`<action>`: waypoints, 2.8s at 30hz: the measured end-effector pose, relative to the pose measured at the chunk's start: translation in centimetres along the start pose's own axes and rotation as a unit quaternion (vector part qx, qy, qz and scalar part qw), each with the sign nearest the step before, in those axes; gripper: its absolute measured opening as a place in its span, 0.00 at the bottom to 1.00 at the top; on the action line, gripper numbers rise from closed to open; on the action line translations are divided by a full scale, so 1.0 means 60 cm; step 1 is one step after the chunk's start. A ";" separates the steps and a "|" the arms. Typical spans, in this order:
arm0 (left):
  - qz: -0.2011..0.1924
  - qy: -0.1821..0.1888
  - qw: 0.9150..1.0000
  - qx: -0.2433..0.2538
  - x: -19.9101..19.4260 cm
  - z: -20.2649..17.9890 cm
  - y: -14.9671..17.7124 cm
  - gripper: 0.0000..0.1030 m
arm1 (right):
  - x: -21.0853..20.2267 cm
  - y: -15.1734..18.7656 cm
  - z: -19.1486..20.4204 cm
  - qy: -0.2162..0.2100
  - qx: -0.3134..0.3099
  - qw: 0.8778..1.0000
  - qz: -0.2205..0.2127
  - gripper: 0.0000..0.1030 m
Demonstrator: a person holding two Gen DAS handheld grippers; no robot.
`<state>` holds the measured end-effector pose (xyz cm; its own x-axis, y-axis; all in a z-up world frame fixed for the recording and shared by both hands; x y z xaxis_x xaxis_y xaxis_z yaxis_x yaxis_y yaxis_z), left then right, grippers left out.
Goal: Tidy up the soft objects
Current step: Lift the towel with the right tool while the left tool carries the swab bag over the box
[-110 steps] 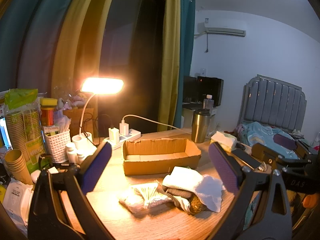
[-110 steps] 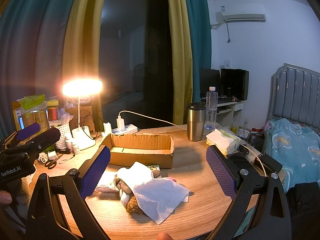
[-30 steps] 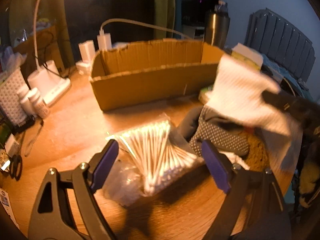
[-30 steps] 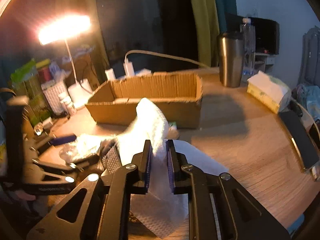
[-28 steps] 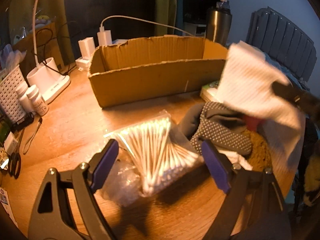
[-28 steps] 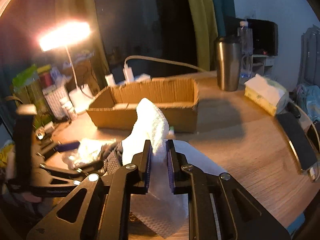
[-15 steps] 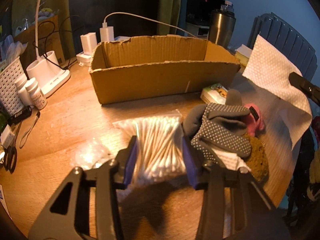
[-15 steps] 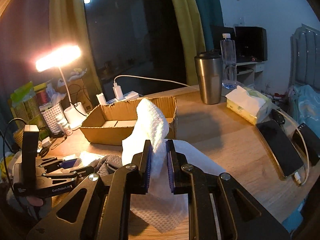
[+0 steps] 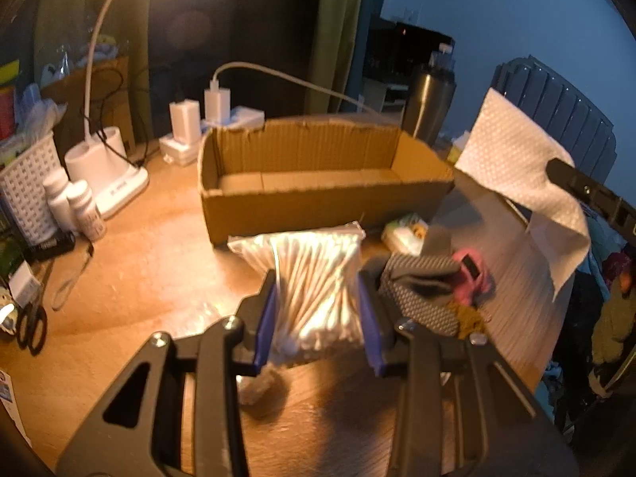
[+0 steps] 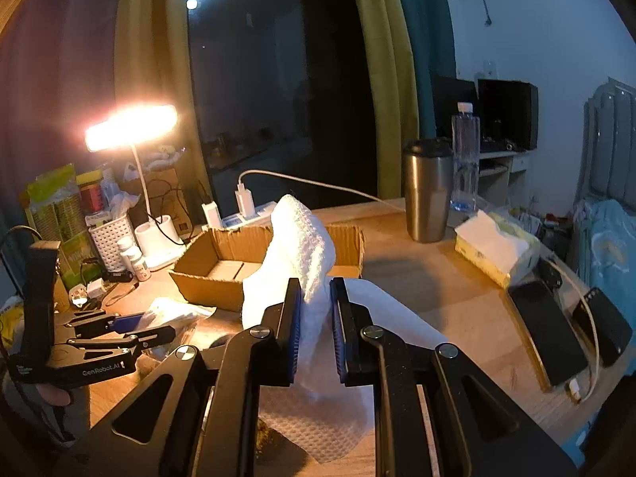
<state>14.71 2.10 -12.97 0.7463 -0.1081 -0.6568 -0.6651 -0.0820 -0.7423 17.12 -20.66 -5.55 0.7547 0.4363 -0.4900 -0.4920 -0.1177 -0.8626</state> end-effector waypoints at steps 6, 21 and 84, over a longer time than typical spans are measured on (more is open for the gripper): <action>-0.028 0.007 1.000 -0.001 -0.030 0.006 -0.020 0.37 | -0.003 -0.021 0.011 -0.001 -0.012 1.000 -0.011 0.15; -0.096 -0.010 0.995 0.009 -0.078 0.034 -0.094 0.37 | 0.003 -0.063 0.023 -0.005 -0.033 0.999 -0.031 0.15; 0.005 0.026 0.999 0.037 0.250 -0.143 -0.205 0.40 | 0.166 -0.121 -0.137 -0.062 -0.002 0.998 -0.033 0.15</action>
<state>33.84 -7.01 -12.56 0.7361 -0.1604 -0.6576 -0.6672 -0.0080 -0.7449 31.77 -22.81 -5.16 0.7261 0.5494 -0.4135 -0.4409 -0.0895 -0.8931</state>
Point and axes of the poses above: each gripper's, at about its wrist camera, not at the fingertips, and x roughly the way its jaws point, z to its left, y to its underside, the point moved 1 cm from there along x, roughly the way its jaws point, and after that the axes turned 2 degrees about x, right-handed, at the moved point
